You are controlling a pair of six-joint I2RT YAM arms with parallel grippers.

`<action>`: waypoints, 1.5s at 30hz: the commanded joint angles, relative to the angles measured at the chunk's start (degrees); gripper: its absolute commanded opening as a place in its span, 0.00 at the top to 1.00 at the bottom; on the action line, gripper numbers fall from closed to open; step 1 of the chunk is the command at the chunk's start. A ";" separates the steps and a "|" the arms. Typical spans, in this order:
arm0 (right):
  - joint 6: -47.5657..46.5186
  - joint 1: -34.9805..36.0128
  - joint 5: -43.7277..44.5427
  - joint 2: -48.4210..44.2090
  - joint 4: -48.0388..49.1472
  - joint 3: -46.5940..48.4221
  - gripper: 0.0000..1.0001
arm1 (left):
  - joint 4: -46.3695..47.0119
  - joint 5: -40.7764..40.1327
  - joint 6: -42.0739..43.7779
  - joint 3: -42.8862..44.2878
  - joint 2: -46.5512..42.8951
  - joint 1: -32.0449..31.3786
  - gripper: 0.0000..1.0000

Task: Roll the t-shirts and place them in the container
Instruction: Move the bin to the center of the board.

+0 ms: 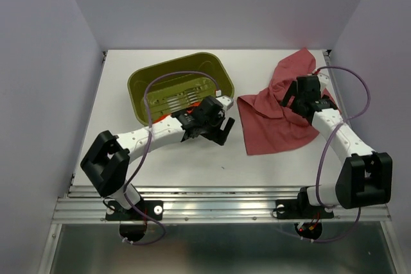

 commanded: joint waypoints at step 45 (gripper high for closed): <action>2.72 6.74 -26.60 10.15 12.43 8.41 0.99 | 4.27 -9.17 -3.32 6.14 2.04 28.39 0.04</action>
